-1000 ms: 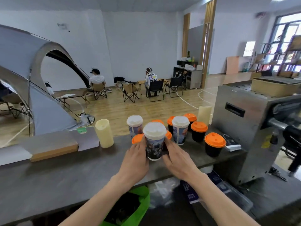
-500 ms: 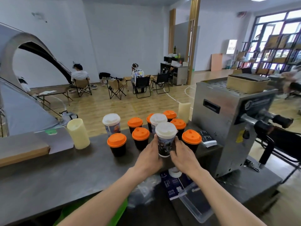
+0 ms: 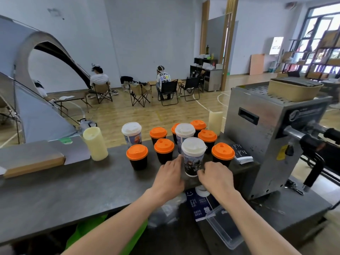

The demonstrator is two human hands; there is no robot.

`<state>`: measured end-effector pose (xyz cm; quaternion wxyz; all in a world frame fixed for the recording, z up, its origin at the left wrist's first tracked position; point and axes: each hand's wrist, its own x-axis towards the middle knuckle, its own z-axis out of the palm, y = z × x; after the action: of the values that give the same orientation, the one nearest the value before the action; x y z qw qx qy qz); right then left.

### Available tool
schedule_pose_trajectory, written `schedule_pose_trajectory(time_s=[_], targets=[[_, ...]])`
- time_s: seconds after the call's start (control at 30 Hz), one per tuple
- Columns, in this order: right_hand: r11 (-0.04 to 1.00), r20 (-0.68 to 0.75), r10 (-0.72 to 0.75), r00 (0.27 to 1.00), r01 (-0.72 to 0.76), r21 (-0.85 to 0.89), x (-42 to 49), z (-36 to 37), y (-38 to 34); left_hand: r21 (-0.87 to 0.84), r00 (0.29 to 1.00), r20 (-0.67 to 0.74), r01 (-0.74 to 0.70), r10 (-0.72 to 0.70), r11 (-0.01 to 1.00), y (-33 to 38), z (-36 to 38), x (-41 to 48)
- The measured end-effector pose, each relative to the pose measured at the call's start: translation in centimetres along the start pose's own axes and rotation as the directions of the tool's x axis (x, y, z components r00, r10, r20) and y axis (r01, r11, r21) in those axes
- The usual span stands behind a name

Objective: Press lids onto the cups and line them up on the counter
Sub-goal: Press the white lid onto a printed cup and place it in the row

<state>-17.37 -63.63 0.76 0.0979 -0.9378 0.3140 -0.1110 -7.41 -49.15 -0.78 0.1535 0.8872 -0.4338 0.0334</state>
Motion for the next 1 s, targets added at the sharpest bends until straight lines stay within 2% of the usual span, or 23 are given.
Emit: schedule_pose_trajectory(time_s=[0.07,0.13,0.23,0.33,0.6,0.83,1.0], targets=[[0.995,-0.010,-0.093,0.996,0.092,-0.036,-0.5,-0.4,-1.7,0.057,0.998,-0.055,0.008,-0.005,0.998,-1.2,-0.9,-0.4],[0.966,-0.009,-0.257,0.966,0.257,-0.013,-0.8,-0.4,-4.5,0.104,0.991,-0.126,0.049,-0.035,0.993,-3.0,-2.2,-1.1],[0.883,0.021,-0.463,0.886,0.460,0.091,-0.5,0.3,-9.5,0.121,0.969,-0.207,0.159,-0.132,0.980,-7.0,-4.9,-3.4],[0.803,0.018,-0.586,0.810,0.578,0.148,-0.3,1.8,-15.6,0.139,0.936,-0.264,0.277,-0.234,0.951,-12.2,-8.1,-7.4],[0.611,0.010,-0.781,0.625,0.759,0.225,-3.8,5.6,-36.3,0.159,0.795,-0.345,0.573,-0.499,0.804,-28.2,-15.6,-22.0],[0.478,0.030,-0.870,0.493,0.826,0.297,-10.6,9.5,-57.1,0.181,0.688,-0.425,0.701,-0.588,0.690,-42.0,-22.7,-34.2],[0.433,0.029,-0.891,0.453,0.827,0.358,-14.6,11.6,-69.7,0.177,0.623,-0.450,0.765,-0.640,0.620,-51.4,-27.7,-40.8]])
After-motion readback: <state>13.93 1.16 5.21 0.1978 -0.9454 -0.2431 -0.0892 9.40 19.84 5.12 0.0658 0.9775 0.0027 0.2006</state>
